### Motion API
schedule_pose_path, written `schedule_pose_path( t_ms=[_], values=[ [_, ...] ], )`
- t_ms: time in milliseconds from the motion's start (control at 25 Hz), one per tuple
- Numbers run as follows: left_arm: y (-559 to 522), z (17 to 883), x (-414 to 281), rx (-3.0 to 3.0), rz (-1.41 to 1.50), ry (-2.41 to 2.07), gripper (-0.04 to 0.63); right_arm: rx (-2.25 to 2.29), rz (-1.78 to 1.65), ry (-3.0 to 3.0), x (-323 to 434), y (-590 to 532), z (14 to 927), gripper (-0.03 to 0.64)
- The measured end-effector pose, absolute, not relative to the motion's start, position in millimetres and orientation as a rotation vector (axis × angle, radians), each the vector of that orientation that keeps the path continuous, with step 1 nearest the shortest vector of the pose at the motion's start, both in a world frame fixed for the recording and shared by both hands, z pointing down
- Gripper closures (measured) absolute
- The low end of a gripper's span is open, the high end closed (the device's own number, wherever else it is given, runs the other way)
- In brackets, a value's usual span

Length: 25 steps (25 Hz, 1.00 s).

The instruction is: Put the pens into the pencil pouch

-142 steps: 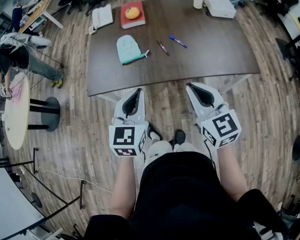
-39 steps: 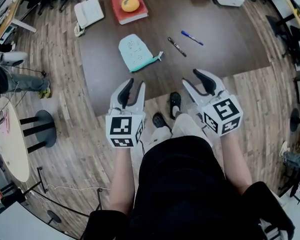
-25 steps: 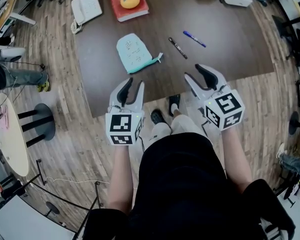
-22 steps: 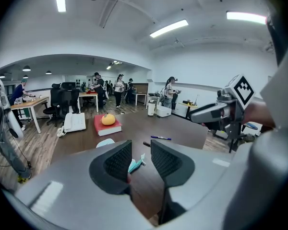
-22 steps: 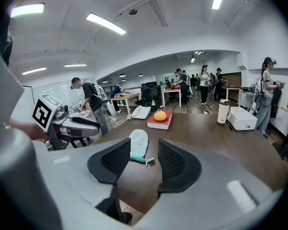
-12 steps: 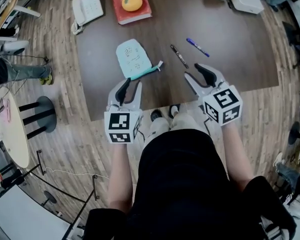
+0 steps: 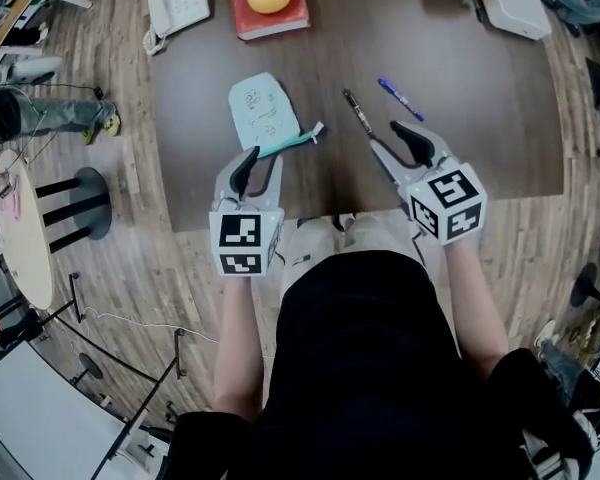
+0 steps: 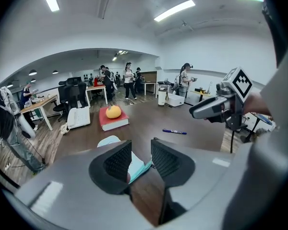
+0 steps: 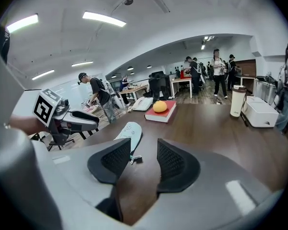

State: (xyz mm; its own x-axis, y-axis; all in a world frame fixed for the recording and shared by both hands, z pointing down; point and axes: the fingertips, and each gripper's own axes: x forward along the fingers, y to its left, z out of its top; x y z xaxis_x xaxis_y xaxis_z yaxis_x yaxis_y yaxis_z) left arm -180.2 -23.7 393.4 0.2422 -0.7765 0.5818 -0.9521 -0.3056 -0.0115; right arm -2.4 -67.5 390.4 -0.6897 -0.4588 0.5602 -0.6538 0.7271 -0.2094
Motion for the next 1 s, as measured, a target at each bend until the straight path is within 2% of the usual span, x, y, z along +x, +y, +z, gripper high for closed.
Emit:
schedule_pose_path(
  t_ms=[1000],
  values=[
    [-18.3, 456.3, -175.6, 2.179, 0.823, -1.509, 0.460, 0.826, 0.548, -2.373, 7.6, -67.3, 415.4, 0.454]
  ],
)
